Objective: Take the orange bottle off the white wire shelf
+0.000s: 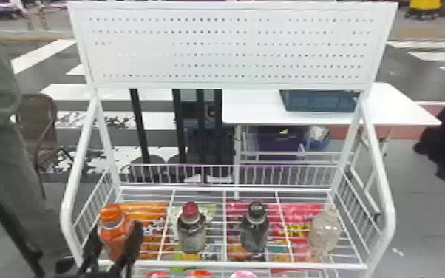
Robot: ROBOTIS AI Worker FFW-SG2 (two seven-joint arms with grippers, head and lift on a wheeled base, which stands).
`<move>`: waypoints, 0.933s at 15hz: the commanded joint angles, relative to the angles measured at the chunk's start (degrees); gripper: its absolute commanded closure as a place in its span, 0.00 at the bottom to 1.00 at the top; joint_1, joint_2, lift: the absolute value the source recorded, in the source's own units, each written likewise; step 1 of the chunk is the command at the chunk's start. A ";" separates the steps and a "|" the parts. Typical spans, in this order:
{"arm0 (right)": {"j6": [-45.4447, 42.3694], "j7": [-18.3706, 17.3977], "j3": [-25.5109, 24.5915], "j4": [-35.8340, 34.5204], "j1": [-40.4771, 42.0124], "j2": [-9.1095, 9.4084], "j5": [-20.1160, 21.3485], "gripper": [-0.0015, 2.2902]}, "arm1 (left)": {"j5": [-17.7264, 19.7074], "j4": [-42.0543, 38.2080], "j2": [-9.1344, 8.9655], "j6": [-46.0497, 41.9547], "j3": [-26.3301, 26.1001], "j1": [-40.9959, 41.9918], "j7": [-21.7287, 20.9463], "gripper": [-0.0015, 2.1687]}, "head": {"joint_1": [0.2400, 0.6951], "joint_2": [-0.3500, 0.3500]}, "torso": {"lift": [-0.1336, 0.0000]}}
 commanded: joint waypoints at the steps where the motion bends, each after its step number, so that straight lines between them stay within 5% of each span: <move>1: 0.00 0.00 0.21 0.42 -0.43 -0.02 0.00 0.06 | -0.55 -12.06 0.59 6.24 0.48 7.86 -2.55 0.47 | 0.57 0.50 | 1.00; 7: -0.18 0.09 0.65 0.77 -0.60 0.07 0.53 0.06 | -0.20 -30.43 2.00 12.39 1.10 21.92 -3.25 0.47 | 0.57 0.50 | 1.00; 14: -0.35 1.06 0.47 -0.02 0.45 0.07 0.17 0.06 | 0.06 -33.16 2.09 12.57 0.66 24.12 -2.37 0.47 | 0.57 0.50 | 1.00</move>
